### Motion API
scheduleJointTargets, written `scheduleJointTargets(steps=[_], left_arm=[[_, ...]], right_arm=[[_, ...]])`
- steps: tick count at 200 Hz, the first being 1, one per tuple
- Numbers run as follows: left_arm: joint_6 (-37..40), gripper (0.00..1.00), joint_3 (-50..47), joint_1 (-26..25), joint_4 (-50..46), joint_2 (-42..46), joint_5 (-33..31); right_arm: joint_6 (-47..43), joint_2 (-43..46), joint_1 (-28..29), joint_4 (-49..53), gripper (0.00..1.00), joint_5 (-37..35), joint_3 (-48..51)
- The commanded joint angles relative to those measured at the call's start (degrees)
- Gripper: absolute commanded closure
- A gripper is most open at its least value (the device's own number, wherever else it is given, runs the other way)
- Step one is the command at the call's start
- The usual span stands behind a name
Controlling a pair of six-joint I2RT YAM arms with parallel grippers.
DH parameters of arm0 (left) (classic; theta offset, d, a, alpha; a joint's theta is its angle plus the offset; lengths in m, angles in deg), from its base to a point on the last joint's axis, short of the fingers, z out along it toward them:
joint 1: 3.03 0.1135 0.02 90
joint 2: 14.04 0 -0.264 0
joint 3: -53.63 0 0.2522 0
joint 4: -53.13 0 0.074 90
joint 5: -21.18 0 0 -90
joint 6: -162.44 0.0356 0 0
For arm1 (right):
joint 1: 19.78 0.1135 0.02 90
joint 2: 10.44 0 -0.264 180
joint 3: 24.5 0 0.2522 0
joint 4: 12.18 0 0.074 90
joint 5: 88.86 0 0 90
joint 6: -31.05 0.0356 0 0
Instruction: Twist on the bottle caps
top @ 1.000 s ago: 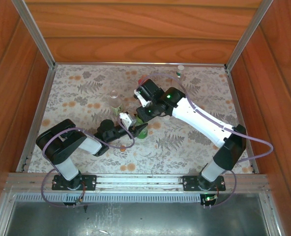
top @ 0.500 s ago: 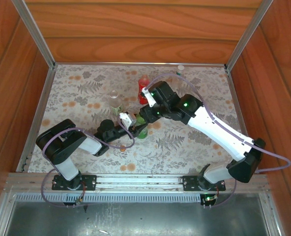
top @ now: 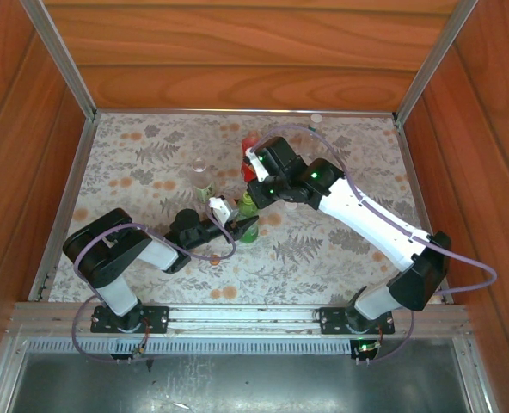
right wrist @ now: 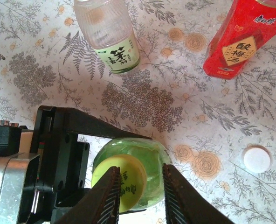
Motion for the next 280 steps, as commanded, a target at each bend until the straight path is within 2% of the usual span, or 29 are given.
scheduleJointTargets(steps=[1, 70, 132, 160, 199, 239, 280], left_arm=[[-0.23, 0.41, -0.15, 0.15, 1.69, 0.56, 1.20], [-0.28, 0.41, -0.22, 0.11, 1.72, 0.83, 1.29], [-0.50, 0.41, -0.33, 0.12, 1.58, 1.15, 0.79], [-0.39, 0.42, -0.31, 0.15, 1.57, 0.83, 0.89], [-0.47, 0.42, -0.21, 0.14, 1.57, 0.67, 1.29], [-0.28, 0.42, -0.61, 0.17, 1.59, 0.89, 1.46], [-0.16, 0.41, -0.64, 0.08, 1.52, 1.06, 1.69]], right_arm=[[0.07, -0.74, -0.63, 1.55, 0.73, 1.34, 0.70], [2.70, 0.00, -3.51, -0.81, 0.81, 14.71, 4.30], [4.99, 4.00, -4.22, -0.32, 0.89, 19.50, 8.85], [5.27, 6.12, -4.22, -0.45, 0.89, 21.38, 9.31], [4.92, 7.97, -4.48, -2.89, 0.84, 16.43, 8.05], [5.08, 5.75, -6.96, -6.32, 0.70, 16.85, 6.49], [3.34, 1.40, -8.39, -5.89, 0.73, 20.06, 3.96]])
